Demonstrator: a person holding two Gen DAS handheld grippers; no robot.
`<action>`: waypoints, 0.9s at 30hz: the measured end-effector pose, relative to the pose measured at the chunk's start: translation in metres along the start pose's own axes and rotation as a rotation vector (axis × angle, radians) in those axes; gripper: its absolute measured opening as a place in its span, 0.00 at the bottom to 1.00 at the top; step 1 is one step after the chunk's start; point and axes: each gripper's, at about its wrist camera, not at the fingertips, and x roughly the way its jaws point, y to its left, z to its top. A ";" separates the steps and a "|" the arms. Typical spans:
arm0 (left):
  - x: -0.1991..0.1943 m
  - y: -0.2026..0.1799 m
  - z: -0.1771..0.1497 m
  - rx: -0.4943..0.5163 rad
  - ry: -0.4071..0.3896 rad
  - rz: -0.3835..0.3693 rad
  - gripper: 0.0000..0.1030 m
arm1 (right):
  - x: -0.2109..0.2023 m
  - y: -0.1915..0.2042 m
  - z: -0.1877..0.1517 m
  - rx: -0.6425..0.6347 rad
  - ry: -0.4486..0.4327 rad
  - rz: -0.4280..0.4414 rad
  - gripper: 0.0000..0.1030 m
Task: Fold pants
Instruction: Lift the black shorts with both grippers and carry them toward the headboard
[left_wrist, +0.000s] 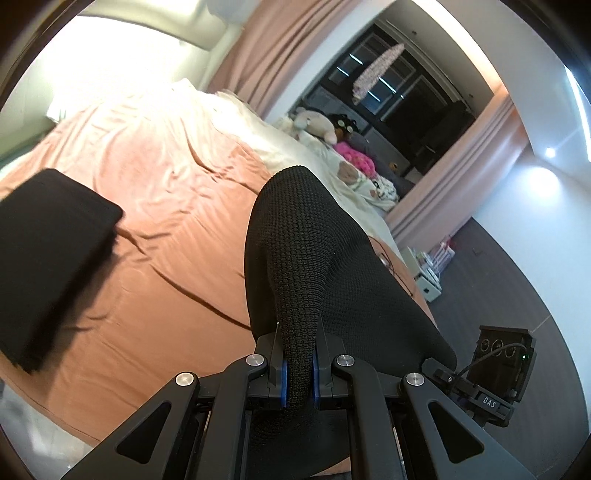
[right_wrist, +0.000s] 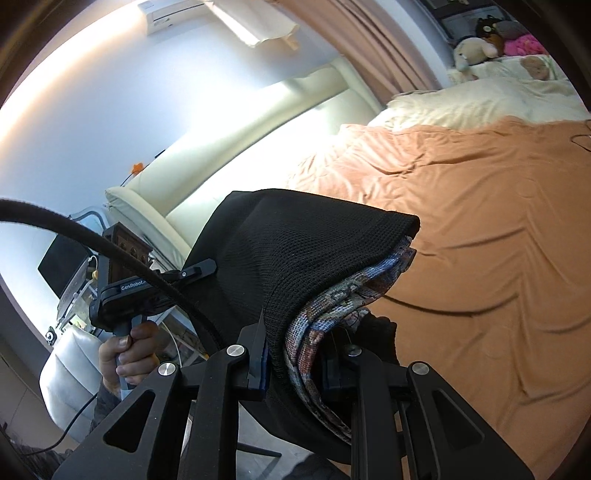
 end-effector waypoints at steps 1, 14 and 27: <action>-0.003 0.003 0.004 -0.002 -0.006 0.004 0.09 | 0.007 0.001 0.001 0.000 0.001 0.010 0.16; -0.065 0.067 0.041 -0.029 -0.102 0.077 0.08 | 0.092 0.019 0.012 -0.030 0.014 0.114 0.16; -0.106 0.135 0.078 -0.052 -0.163 0.161 0.08 | 0.191 0.071 0.030 -0.093 0.058 0.144 0.16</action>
